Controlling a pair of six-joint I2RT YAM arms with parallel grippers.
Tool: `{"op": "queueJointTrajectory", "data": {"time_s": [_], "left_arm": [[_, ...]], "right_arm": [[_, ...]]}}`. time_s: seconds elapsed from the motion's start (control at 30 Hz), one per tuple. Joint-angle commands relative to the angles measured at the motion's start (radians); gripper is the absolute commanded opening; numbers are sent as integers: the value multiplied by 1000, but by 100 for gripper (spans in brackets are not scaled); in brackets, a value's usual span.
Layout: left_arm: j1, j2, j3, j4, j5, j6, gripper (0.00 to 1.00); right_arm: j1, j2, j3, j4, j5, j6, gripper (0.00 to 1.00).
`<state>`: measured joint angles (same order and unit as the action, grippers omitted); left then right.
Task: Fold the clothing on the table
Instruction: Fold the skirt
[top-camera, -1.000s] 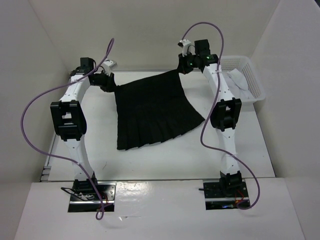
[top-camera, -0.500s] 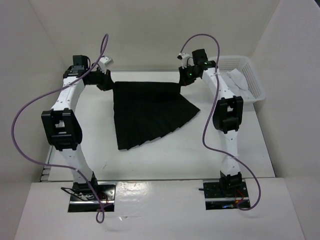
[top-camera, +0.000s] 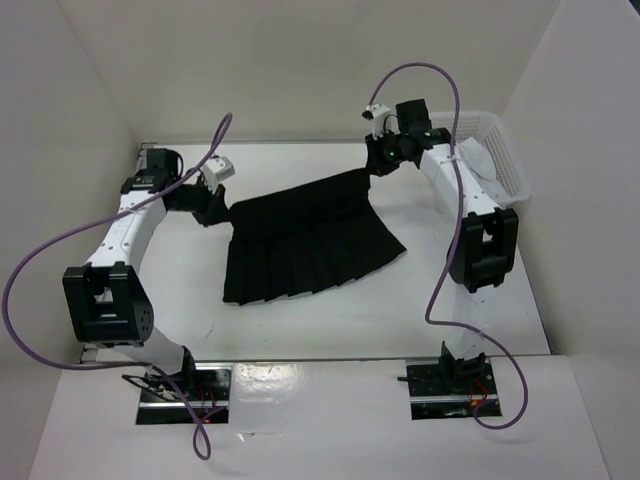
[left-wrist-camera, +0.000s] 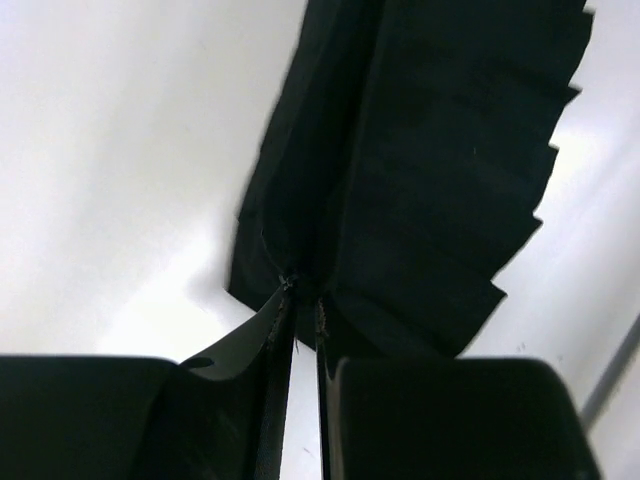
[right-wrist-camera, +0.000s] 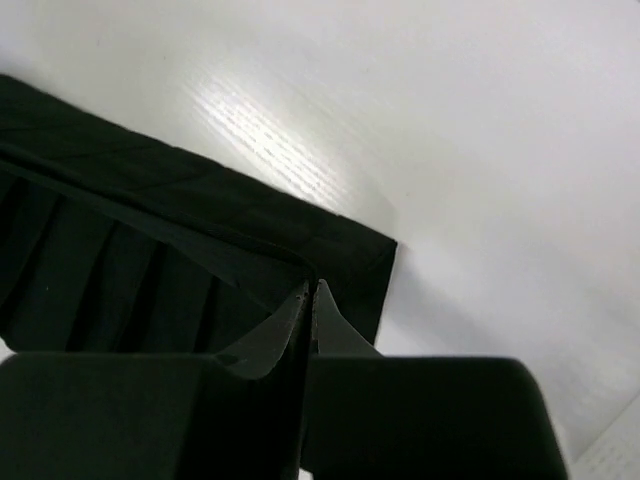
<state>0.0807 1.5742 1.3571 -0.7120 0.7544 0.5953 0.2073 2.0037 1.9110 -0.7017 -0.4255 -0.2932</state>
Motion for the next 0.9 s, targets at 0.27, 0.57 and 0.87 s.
{"op": "queueJointTrajectory", "data": {"time_s": [0.27,0.57,0.87], "left_arm": [[8,-278,-184,-103,-134,104,16],[8,-355,-240,-122,-176,93,16],[8,-323,-250,-132,-115,52,19]], "right_arm": [[6,-244,-225,-45,62,-141,0],[121,-376,-306,-354,40,-337,0],[262,-411,-539,-487,197,-373,0]]}}
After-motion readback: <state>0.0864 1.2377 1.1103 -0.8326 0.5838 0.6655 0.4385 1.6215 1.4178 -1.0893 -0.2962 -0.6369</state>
